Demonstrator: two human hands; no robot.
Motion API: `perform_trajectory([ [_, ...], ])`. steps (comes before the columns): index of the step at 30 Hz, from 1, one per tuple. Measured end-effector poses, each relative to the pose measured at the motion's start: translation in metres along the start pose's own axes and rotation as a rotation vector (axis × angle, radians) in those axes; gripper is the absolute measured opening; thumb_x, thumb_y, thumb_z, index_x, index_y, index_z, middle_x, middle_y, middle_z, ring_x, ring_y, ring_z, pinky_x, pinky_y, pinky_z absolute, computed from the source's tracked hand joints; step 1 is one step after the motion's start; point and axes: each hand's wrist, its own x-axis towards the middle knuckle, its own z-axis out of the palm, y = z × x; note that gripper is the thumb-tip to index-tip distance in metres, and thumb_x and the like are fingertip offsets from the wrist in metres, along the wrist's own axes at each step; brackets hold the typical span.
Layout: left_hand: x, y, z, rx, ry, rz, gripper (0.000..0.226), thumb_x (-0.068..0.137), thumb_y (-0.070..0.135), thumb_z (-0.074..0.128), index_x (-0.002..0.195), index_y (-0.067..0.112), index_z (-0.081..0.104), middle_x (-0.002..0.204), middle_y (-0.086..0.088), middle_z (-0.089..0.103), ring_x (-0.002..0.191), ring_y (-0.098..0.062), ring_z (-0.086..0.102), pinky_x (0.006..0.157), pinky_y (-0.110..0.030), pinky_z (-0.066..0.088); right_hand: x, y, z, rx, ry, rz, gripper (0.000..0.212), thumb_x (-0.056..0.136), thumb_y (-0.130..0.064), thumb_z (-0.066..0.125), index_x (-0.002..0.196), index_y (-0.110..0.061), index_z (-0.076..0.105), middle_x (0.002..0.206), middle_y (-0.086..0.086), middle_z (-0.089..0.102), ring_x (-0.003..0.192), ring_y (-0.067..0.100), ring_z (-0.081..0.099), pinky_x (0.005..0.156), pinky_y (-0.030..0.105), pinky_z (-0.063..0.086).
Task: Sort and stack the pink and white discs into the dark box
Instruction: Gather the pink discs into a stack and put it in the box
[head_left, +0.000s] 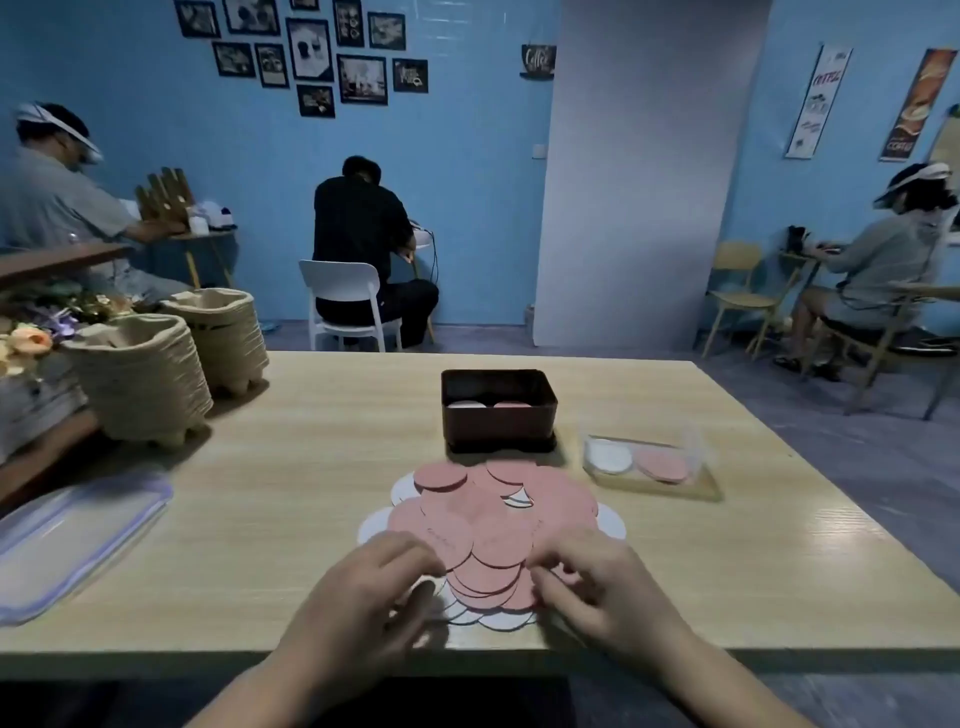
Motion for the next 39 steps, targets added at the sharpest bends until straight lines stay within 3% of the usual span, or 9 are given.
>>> perform_trajectory([
  [4,0.024,-0.013,0.001,0.054,-0.052,-0.063,0.012,0.092,0.027,0.064,0.101,0.019,0.067,0.109,0.011,0.061,0.101,-0.009,0.058,0.084,-0.03,0.05,0.03,0.014,0.009,-0.088,-0.071,0.055,0.014,0.09,-0.037,0.066,0.101,-0.028,0.066,0.106,-0.017,0.064,0.104,0.006,0.057,0.089,0.03,0.049],
  [9,0.014,-0.021,0.008,0.147,-0.112,-0.128,0.03,0.09,0.042,0.058,0.117,0.027,0.062,0.127,0.012,0.057,0.119,-0.008,0.051,0.099,-0.025,0.041,0.032,0.023,0.018,-0.194,-0.157,0.025,0.033,0.087,-0.054,0.064,0.11,-0.031,0.066,0.13,-0.016,0.06,0.128,0.002,0.045,0.107,0.029,0.038],
  [15,0.013,-0.03,0.015,0.126,-0.187,-0.238,0.048,0.09,0.055,0.05,0.132,0.033,0.054,0.144,0.017,0.044,0.135,-0.003,0.037,0.111,-0.023,0.029,0.033,0.024,0.019,-0.177,-0.161,0.054,0.028,0.084,-0.043,0.062,0.11,-0.033,0.064,0.127,-0.018,0.062,0.13,0.003,0.044,0.107,0.03,0.039],
  [20,0.015,-0.032,0.015,0.111,-0.197,-0.259,0.048,0.09,0.056,0.049,0.132,0.032,0.054,0.143,0.018,0.047,0.134,-0.001,0.036,0.113,-0.028,0.033,0.032,0.025,0.018,-0.142,-0.158,0.073,0.028,0.086,-0.046,0.065,0.112,-0.034,0.064,0.126,-0.019,0.061,0.129,0.002,0.044,0.106,0.029,0.039],
  [26,0.016,-0.031,0.011,0.089,-0.145,-0.273,0.052,0.088,0.058,0.056,0.133,0.034,0.051,0.128,0.022,0.053,0.119,0.001,0.044,0.103,-0.028,0.041,0.028,0.027,0.017,-0.084,-0.096,0.086,0.038,0.084,-0.055,0.069,0.116,-0.034,0.063,0.13,-0.019,0.058,0.132,-0.003,0.043,0.107,0.028,0.041],
  [32,0.032,-0.029,0.009,0.085,-0.12,-0.185,0.057,0.086,0.061,0.059,0.134,0.031,0.053,0.129,0.017,0.056,0.118,-0.002,0.049,0.101,-0.024,0.043,0.047,0.025,0.017,-0.092,-0.094,0.035,0.049,0.084,-0.061,0.067,0.122,-0.032,0.061,0.134,-0.013,0.06,0.125,-0.002,0.049,0.103,0.02,0.04],
  [36,0.047,-0.035,0.016,0.039,-0.108,-0.166,0.056,0.084,0.056,0.063,0.133,0.032,0.051,0.132,0.018,0.055,0.116,0.001,0.05,0.099,-0.022,0.045,0.066,0.025,0.025,-0.068,-0.082,0.002,0.054,0.08,-0.043,0.082,0.127,-0.027,0.061,0.131,-0.013,0.062,0.115,-0.007,0.049,0.099,0.012,0.036],
  [39,0.05,-0.04,0.019,-0.044,-0.092,-0.152,0.059,0.084,0.042,0.076,0.135,0.037,0.048,0.135,0.029,0.047,0.12,0.013,0.045,0.099,-0.015,0.043,0.076,0.029,0.034,-0.004,-0.082,-0.049,0.055,0.078,-0.038,0.085,0.125,-0.024,0.062,0.133,-0.01,0.063,0.121,-0.001,0.054,0.102,0.018,0.043],
])
